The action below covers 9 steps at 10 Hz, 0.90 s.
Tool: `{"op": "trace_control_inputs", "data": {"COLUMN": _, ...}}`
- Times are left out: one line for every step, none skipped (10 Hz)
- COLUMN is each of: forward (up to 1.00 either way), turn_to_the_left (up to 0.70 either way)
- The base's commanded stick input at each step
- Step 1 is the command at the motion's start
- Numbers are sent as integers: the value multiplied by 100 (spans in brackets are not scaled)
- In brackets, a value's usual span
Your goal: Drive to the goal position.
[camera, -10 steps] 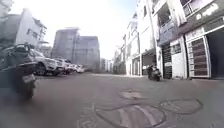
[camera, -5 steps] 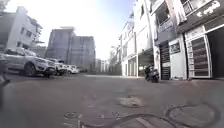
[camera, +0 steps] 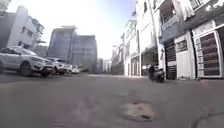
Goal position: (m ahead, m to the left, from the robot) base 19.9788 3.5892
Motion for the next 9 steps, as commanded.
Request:
{"op": "trace_control_inputs", "data": {"forward": 100, "turn_to_the_left": 40}}
{"op": "trace_control_inputs", "data": {"forward": 100, "turn_to_the_left": 40}}
{"op": "trace_control_inputs", "data": {"forward": 100, "turn_to_the_left": 31}}
{"op": "trace_control_inputs", "data": {"forward": 100, "turn_to_the_left": 0}}
{"op": "trace_control_inputs", "data": {"forward": 100, "turn_to_the_left": 0}}
{"op": "trace_control_inputs", "data": {"forward": 100, "turn_to_the_left": 0}}
{"op": "trace_control_inputs", "data": {"forward": 100, "turn_to_the_left": 0}}
{"op": "trace_control_inputs", "data": {"forward": 100, "turn_to_the_left": 0}}
{"op": "trace_control_inputs", "data": {"forward": 100, "turn_to_the_left": 0}}
